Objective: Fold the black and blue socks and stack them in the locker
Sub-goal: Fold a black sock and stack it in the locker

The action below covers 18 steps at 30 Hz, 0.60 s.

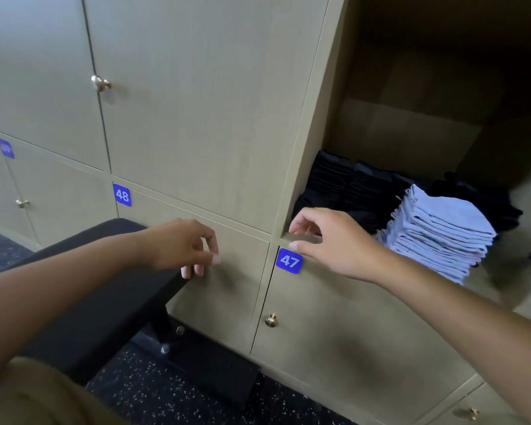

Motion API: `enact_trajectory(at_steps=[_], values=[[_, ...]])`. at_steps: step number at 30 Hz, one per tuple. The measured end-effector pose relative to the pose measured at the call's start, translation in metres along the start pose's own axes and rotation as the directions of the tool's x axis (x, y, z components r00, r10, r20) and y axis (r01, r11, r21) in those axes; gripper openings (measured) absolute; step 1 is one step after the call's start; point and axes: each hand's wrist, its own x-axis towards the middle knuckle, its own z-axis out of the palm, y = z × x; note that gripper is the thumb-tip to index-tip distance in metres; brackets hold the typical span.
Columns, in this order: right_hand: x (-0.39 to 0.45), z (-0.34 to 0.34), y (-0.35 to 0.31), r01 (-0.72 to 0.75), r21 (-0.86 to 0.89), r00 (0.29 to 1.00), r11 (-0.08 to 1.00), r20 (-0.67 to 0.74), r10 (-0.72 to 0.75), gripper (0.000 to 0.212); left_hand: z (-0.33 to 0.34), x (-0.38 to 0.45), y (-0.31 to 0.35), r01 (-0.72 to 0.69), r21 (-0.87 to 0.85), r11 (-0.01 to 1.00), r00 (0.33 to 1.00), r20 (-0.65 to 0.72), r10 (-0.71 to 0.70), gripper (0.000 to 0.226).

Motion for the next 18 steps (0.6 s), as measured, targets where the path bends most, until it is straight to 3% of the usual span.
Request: enact_trajectory(at_steps=[10,18], values=[[-0.010,0.037,-0.047,-0.070,0.257,0.993,0.964,0.111,0.042,0.015,-0.009,-0.024,-0.003,0.070,-0.041,0.997,0.992,-0.106,-0.074,0.012],[0.018,0.066,-0.114,0.016,0.357,0.985,0.934,0.156,-0.077,0.014,-0.024,-0.087,-0.031,0.129,-0.063,0.990,0.964,-0.225,-0.140,0.019]])
